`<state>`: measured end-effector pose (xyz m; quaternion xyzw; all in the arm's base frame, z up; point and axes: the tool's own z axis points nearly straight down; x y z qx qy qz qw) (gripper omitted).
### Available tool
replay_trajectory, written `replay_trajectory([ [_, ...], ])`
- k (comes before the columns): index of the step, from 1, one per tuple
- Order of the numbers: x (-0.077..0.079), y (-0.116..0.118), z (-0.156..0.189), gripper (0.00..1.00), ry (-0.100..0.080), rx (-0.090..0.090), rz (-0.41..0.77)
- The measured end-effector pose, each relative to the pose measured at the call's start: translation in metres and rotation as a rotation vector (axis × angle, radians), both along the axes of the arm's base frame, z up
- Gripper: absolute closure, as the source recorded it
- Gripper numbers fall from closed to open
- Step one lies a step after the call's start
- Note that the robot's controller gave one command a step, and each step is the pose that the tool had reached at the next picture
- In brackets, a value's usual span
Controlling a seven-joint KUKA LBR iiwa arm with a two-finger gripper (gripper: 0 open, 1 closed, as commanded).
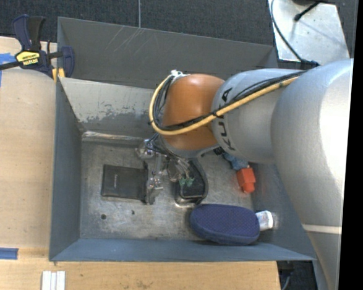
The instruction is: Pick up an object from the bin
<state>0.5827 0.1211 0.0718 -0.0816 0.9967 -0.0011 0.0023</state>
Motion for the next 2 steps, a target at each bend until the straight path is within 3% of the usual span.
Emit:
replay_trajectory([
  [1,0.004,0.001,0.006,1.00,-0.017,0.008,-0.005],
  [2,0.010,-0.062,0.158,1.00,-0.008,0.000,0.178],
])
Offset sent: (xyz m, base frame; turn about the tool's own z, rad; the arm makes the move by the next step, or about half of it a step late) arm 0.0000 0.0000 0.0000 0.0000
